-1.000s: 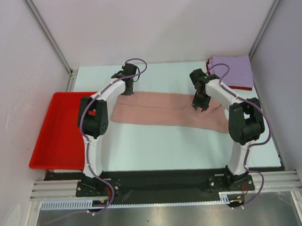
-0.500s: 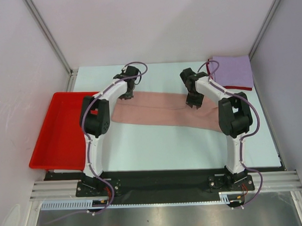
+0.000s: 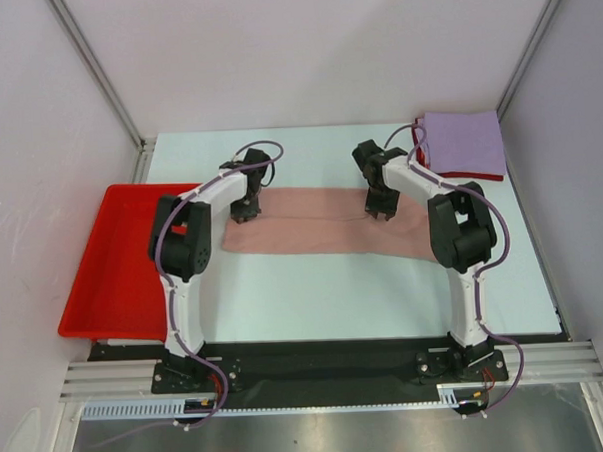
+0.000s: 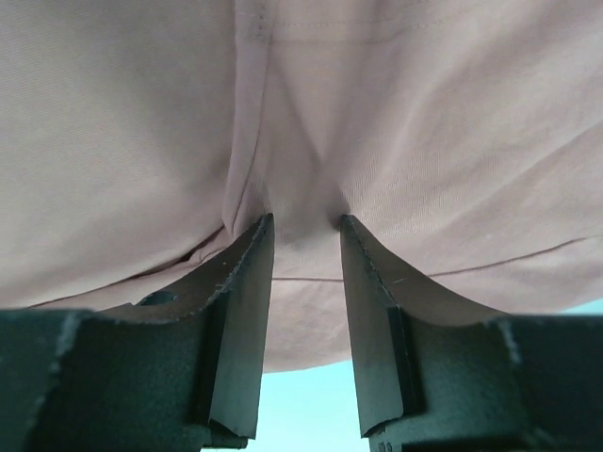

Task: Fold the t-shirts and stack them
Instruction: Fold the tshirt

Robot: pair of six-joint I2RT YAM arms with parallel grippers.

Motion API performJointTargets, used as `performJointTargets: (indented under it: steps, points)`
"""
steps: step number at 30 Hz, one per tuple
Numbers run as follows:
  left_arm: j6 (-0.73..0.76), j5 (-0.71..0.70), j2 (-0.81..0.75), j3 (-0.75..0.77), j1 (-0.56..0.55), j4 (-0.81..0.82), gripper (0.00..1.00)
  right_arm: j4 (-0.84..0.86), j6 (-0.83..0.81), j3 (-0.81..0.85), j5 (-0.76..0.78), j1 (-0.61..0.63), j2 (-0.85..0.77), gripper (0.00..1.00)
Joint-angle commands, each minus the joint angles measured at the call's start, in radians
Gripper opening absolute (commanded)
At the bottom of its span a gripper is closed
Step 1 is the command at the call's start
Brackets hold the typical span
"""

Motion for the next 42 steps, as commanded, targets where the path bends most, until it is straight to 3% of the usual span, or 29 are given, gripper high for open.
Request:
performJointTargets:
  steps: [1,9,12,16,22,29,42]
  points:
    - [-0.042,0.113,-0.066,-0.142,-0.002,-0.146,0.29,0.019,-0.031,-0.025,-0.018,0.015,-0.108,0.40]
    - [-0.156,0.228,-0.249,-0.476,-0.082,-0.086,0.29,0.063,-0.078,-0.234,-0.081,0.025,-0.296,0.41]
    - [-0.242,0.262,-0.338,-0.608,-0.170,-0.042,0.29,0.069,-0.100,-0.295,-0.101,0.029,-0.352,0.41]
    - [-0.327,0.284,-0.365,-0.668,-0.327,-0.043,0.29,0.083,-0.109,-0.387,-0.106,0.028,-0.438,0.42]
    - [-0.356,0.121,-0.463,-0.598,-0.353,-0.154,0.30,0.100,-0.127,-0.461,-0.112,-0.012,-0.494,0.42]
    - [-0.284,-0.029,-0.490,-0.367,-0.306,-0.310,0.35,0.128,-0.164,-0.400,-0.132,-0.090,-0.448,0.42]
    - [-0.161,0.029,-0.539,-0.262,-0.189,-0.189,0.36,0.164,-0.215,-0.189,-0.006,-0.110,-0.126,0.41]
